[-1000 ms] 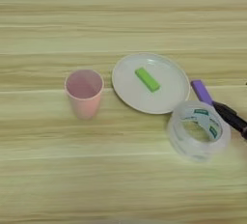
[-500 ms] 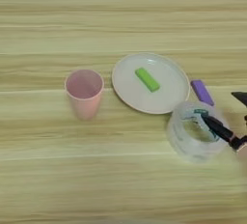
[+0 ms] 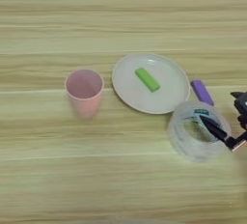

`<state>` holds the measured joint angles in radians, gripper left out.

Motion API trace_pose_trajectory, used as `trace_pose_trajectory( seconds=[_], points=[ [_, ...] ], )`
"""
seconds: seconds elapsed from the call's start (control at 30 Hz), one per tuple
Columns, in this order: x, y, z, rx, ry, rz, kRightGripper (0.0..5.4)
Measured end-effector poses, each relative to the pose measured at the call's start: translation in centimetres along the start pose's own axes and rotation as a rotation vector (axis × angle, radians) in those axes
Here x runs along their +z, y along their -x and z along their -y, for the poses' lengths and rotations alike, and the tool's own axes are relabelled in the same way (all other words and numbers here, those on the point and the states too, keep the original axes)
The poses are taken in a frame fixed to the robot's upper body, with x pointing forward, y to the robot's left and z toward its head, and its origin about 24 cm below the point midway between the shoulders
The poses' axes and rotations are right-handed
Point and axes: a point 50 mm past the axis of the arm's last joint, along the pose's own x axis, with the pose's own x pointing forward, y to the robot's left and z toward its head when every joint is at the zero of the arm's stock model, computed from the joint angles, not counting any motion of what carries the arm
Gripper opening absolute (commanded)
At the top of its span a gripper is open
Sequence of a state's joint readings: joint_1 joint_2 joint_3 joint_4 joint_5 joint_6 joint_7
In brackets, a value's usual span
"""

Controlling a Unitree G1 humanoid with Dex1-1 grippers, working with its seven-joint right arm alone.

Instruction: Move the objects on the table

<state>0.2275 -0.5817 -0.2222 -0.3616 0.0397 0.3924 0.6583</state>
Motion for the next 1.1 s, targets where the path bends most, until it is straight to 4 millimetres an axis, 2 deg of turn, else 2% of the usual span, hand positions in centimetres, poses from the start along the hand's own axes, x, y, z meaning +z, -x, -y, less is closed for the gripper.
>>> trace_pose_trajectory(
  seconds=[0.37,1.1],
  points=[
    [-0.1,-0.5,1.1,-0.112,0.097,-0.010,5.38],
    [-1.5,1.1,3.6,-0.227,0.103,-0.100,5.38]
  ],
)
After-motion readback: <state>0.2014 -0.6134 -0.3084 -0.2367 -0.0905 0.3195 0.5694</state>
